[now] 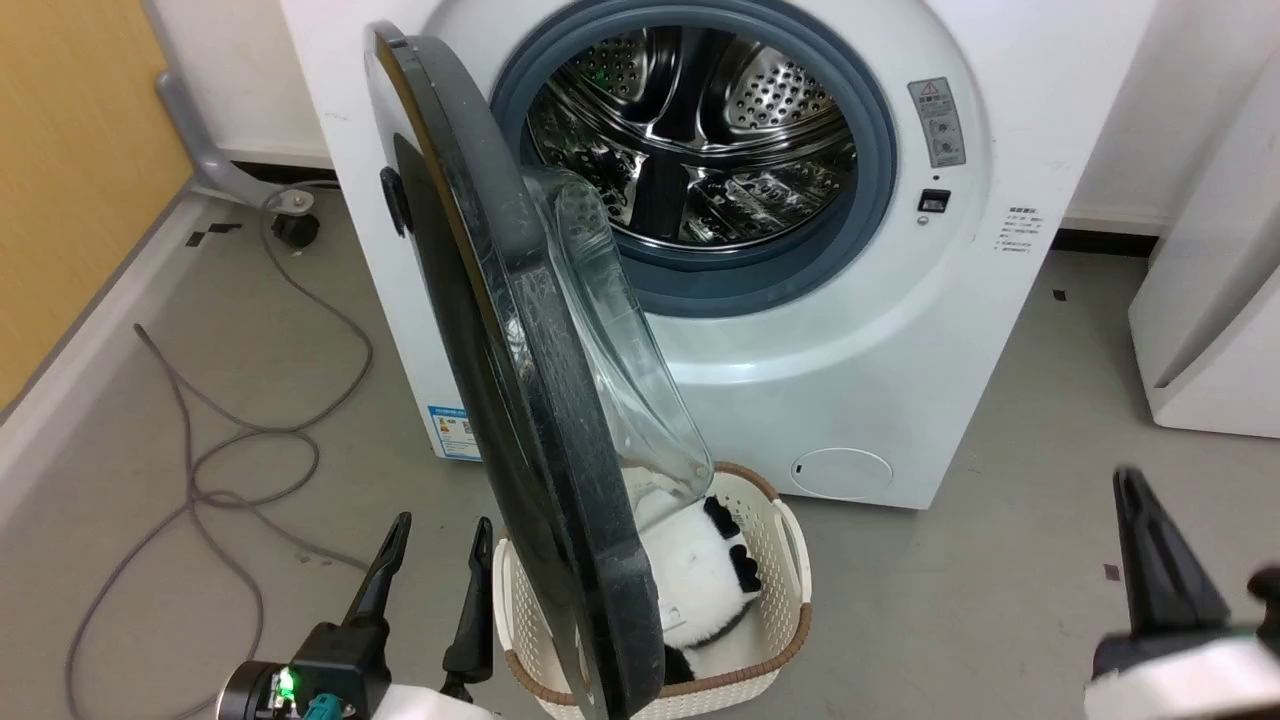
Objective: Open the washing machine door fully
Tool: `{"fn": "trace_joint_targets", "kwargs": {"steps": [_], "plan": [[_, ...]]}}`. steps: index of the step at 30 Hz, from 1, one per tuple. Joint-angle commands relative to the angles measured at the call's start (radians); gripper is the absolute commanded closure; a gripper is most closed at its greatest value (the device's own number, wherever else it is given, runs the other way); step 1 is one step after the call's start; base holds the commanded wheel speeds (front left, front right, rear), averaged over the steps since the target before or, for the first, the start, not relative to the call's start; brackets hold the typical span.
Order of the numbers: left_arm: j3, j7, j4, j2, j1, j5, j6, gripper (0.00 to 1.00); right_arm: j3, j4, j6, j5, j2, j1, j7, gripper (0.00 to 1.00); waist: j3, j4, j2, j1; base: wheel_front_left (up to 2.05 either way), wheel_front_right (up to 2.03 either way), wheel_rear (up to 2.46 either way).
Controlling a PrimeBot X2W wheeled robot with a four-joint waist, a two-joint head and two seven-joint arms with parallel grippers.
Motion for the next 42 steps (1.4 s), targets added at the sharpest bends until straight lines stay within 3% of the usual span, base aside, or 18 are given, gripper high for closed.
{"fn": "trace_joint_targets", "kwargs": {"steps": [1,6,7,8,9,27,30,42], "plan": [[0.004,-0.005,-0.002,0.002,0.018,0.001,-0.005,0.0,-0.028,-0.032,0.001,-0.047,0.038,0.058,-0.018,1.0,-0.001,-0.003,0.0,0.0001,0.0,0.0,0.0],[0.004,-0.005,0.002,0.001,0.033,-0.001,-0.008,0.0,-0.035,-0.072,0.001,-0.099,0.084,0.136,-0.026,1.0,-0.001,-0.015,0.0,0.0001,0.0,0.0,0.0],[0.003,-0.005,0.003,0.001,0.035,0.0,-0.009,0.0,-0.038,-0.07,0.001,-0.103,0.093,0.149,-0.027,0.8,0.0,-0.016,0.0,0.0001,0.0,0.0,0.0],[0.002,-0.005,0.004,0.001,0.036,0.001,-0.01,0.0,-0.044,-0.065,0.001,-0.106,0.101,0.158,-0.03,0.16,0.001,-0.017,0.0,0.0001,0.0,0.0,0.0],[0.002,-0.005,0.004,0.001,0.037,0.002,-0.011,0.0,-0.048,-0.058,0.001,-0.109,0.107,0.163,-0.032,0.0,0.002,-0.018,0.0,0.0001,0.0,0.0,0.0],[0.014,-0.005,-0.01,-0.001,0.043,0.006,-0.008,0.0,-0.056,0.058,0.001,-0.093,0.137,0.143,-0.078,0.0,0.011,-0.013,0.0,0.0001,0.0,0.0,0.0],[0.022,-0.005,-0.046,-0.001,0.037,0.008,-0.008,1.0,-0.058,0.065,0.001,-0.09,0.138,0.138,-0.081,0.0,0.011,-0.011,0.0,0.0001,0.0,0.0,0.0],[0.064,-0.005,-0.419,-0.001,-0.047,0.012,0.047,1.0,-0.049,0.095,0.001,-0.075,0.139,0.127,-0.089,0.0,0.007,-0.006,0.0,0.0001,0.0,0.0,0.0]]}}
